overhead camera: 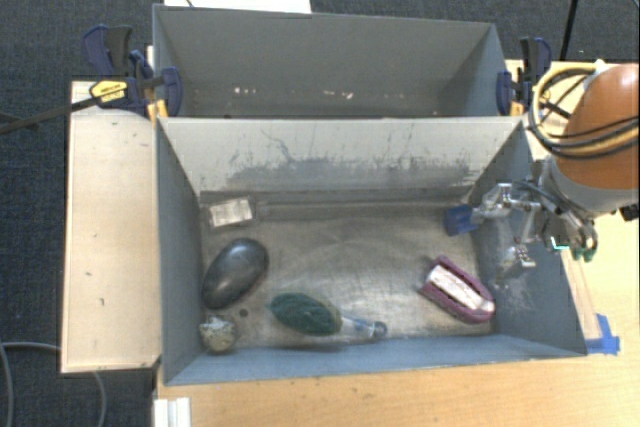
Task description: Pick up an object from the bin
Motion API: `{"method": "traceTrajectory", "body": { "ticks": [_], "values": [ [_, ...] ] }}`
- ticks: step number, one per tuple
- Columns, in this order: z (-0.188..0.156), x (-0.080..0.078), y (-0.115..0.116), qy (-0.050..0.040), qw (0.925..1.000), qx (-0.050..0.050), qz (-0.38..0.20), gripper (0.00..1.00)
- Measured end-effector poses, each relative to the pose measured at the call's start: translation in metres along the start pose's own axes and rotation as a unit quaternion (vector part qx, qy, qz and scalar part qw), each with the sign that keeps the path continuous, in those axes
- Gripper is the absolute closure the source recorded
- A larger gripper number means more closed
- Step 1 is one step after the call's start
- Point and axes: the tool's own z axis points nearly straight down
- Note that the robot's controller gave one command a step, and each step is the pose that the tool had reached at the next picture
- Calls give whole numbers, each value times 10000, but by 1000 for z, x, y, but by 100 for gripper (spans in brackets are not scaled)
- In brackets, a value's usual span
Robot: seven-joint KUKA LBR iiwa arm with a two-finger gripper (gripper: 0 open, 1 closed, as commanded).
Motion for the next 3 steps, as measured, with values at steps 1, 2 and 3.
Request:
{"method": "traceTrajectory", "body": {
  "ticks": [1, 2, 3],
  "values": [
    [102, 40, -13, -31, 9963, -5, 857, 0],
    [16, 2, 14, -89, 9983, 4, 571, 0],
    [105, 32, 10, -59, 9962, 7, 868, 0]
  ]
}}
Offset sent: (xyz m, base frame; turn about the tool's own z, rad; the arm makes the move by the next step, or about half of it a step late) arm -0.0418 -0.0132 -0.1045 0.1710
